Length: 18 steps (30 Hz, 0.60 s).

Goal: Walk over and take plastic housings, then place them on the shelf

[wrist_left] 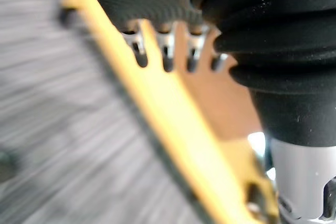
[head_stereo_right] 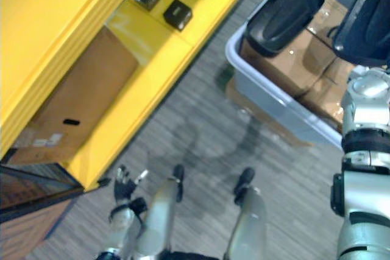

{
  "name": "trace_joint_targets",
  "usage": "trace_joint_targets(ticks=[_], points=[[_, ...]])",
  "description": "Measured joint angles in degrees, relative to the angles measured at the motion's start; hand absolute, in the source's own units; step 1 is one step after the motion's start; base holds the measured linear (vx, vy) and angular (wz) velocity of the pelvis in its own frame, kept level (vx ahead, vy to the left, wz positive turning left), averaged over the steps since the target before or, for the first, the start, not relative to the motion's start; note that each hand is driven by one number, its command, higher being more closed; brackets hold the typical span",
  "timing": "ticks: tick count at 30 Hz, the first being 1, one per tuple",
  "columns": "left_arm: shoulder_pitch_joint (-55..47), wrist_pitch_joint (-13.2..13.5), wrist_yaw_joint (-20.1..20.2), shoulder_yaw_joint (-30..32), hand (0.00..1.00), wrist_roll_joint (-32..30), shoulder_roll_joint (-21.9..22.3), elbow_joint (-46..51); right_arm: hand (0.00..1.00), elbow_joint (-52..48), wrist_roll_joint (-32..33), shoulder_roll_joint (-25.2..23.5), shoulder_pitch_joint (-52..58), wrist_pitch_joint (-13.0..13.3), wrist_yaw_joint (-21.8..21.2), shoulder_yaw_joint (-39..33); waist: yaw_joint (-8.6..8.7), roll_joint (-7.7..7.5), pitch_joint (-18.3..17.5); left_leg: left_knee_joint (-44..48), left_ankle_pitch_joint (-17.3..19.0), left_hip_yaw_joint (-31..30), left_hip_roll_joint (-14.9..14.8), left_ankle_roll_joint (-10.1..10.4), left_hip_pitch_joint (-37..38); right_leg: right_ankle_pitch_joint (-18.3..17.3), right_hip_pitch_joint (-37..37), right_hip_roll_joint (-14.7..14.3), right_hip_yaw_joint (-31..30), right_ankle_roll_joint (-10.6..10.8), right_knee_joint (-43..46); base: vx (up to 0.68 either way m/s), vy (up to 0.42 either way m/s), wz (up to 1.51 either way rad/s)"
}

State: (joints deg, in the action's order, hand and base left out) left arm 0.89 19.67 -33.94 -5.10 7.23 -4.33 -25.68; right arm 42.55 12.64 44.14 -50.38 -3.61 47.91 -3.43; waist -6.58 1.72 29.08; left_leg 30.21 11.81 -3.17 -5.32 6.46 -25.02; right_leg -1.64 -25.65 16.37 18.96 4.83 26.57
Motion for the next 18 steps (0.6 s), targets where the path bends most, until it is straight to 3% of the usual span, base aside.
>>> trace_joint_targets(ticks=[4,6,9,12,18], points=[[3.50,-3.35,-4.83,-0.35,0.00,-8.76,-1.72,4.02,1.00,-1.83,-2.16,-1.64,0.74,1.29,0.31,0.13,0.82,-0.24,-0.15,-1.05,-0.50,0.04,-0.22,0.08,1.48,0.87,1.79,-0.73,0.14,-0.22,-1.65,-0.01,0.016,-0.01],[6.49,-3.76,-6.44,-0.53,0.00,-13.08,-3.99,5.35,1.00,-1.83,-2.81,-2.90,0.74,2.51,0.43,0.20,1.04,-0.81,-0.63,-1.92,-1.10,0.40,-0.46,0.21,1.69,1.78,1.84,-1.37,-0.02,-0.41,-2.98,-0.01,0.016,-0.07],[14.00,-3.73,-6.33,-1.32,0.00,-14.79,-6.77,5.84,1.00,-1.83,-3.00,-4.37,0.72,2.69,0.70,0.46,1.22,-0.93,-0.73,-1.84,-1.20,0.54,-1.27,0.39,2.28,2.73,2.93,-2.42,-0.04,-0.71,-4.41,-0.02,0.032,-0.09],[22.10,-3.12,-3.92,-3.23,0.00,-14.29,-8.99,6.37,1.00,-1.87,-5.31,-5.24,0.42,3.02,0.63,2.42,2.02,-1.22,-1.00,-1.94,-1.24,0.87,-1.92,0.46,2.75,3.76,3.81,-3.39,-0.21,-0.96,-6.01,-0.03,0.033,-0.12],[31.64,-3.69,8.23,-8.98,0.00,1.06,-8.37,3.45,1.00,-4.10,-9.50,-8.45,-3.10,5.07,-0.96,3.99,4.17,-2.62,-2.26,-2.47,-1.33,3.54,-3.79,0.65,3.04,6.62,3.87,-5.59,-2.01,-1.56,-10.27,-0.02,0.035,-0.25]])
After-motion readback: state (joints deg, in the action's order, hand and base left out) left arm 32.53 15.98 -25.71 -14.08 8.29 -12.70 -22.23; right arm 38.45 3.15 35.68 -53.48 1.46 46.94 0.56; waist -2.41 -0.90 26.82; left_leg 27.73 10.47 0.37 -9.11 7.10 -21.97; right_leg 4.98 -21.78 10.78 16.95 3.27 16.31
